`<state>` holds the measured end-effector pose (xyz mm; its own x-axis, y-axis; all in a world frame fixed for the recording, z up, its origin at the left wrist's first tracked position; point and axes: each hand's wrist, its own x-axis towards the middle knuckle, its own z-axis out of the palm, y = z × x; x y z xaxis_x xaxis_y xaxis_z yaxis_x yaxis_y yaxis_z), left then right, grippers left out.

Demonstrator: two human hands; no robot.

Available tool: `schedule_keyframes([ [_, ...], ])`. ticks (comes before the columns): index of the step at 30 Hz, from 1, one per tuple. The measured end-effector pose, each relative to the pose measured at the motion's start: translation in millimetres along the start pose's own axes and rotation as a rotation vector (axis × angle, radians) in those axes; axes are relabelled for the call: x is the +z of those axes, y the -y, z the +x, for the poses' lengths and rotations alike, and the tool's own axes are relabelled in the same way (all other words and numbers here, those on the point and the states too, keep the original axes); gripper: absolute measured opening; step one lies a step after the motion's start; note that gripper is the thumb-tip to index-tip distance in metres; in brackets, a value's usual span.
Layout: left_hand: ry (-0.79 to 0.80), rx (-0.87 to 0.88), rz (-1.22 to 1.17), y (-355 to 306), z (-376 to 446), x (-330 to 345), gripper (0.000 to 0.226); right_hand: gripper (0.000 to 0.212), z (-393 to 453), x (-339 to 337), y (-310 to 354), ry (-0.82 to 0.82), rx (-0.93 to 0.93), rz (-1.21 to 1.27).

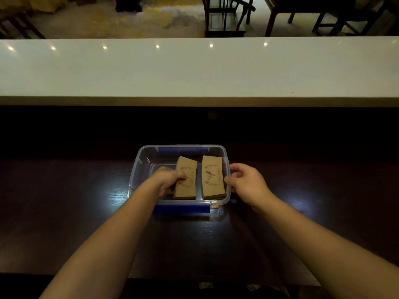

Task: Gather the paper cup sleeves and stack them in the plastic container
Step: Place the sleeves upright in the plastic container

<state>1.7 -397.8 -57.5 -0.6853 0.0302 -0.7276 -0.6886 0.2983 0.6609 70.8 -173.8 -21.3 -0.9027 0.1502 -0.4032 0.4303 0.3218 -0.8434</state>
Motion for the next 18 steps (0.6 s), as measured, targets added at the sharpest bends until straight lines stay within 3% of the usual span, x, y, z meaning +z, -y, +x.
schedule_keyframes([
  [10, -0.052, 0.075, 0.112, -5.3, -2.6, 17.2, 0.038, 0.037, -2.7, 2.8, -2.8, -0.024, -0.012, 0.034],
  [18, -0.060, 0.078, 0.118, -6.5, -1.2, 23.3, 0.013, 0.033, -3.8, 6.1, -3.7, -0.056, -0.032, 0.039],
])
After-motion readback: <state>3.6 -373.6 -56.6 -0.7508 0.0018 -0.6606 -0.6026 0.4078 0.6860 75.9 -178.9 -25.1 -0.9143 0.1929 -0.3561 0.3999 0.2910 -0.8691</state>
